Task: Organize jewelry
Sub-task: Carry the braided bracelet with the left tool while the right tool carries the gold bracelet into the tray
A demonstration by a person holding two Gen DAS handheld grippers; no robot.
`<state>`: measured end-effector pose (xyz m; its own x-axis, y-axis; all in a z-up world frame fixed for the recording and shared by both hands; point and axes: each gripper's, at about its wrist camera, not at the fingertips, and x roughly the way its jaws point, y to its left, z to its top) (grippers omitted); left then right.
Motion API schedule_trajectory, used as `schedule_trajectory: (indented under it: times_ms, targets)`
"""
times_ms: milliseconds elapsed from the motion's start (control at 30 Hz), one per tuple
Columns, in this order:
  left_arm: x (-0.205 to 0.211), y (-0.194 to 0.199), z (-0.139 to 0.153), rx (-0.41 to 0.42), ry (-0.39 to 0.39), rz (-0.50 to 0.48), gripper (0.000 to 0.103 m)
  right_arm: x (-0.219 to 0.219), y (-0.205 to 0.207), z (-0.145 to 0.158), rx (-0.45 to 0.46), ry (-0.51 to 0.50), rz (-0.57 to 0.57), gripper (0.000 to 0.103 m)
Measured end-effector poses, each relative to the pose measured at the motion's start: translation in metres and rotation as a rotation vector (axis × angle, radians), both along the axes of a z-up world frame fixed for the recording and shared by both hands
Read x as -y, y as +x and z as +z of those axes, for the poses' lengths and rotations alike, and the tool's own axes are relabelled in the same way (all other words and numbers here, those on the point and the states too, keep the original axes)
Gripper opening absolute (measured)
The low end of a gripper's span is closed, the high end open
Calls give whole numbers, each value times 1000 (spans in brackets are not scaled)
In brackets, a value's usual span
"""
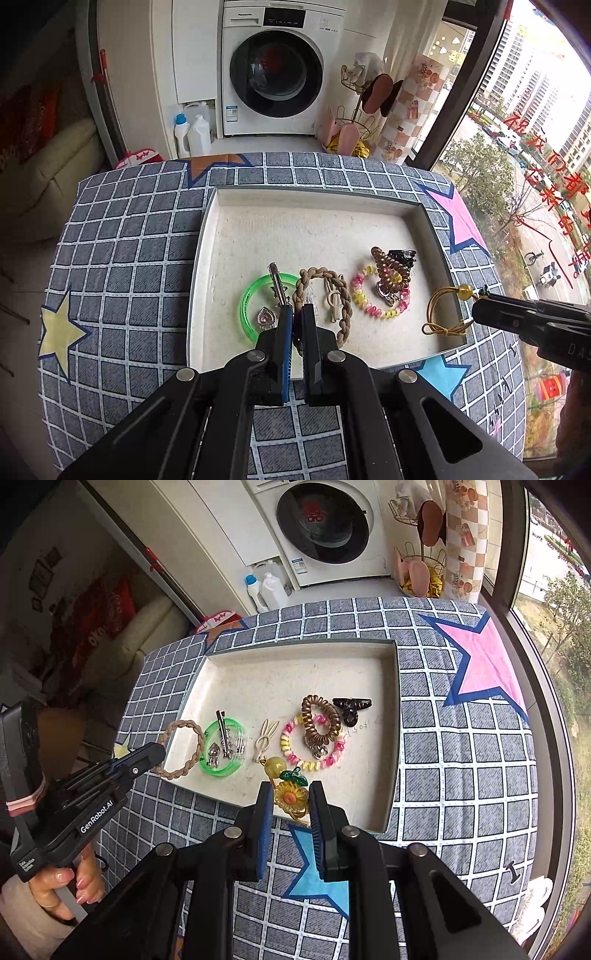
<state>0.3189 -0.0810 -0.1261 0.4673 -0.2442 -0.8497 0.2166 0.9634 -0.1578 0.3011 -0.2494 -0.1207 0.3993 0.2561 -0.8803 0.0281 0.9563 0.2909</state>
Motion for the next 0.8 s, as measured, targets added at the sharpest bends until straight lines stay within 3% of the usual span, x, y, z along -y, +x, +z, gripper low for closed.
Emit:
schedule_trajectory:
  times_ms: [800]
  targets:
    - [24,44,-55,-79,91,18,16,18,67,-52,-82,-9,-48,21]
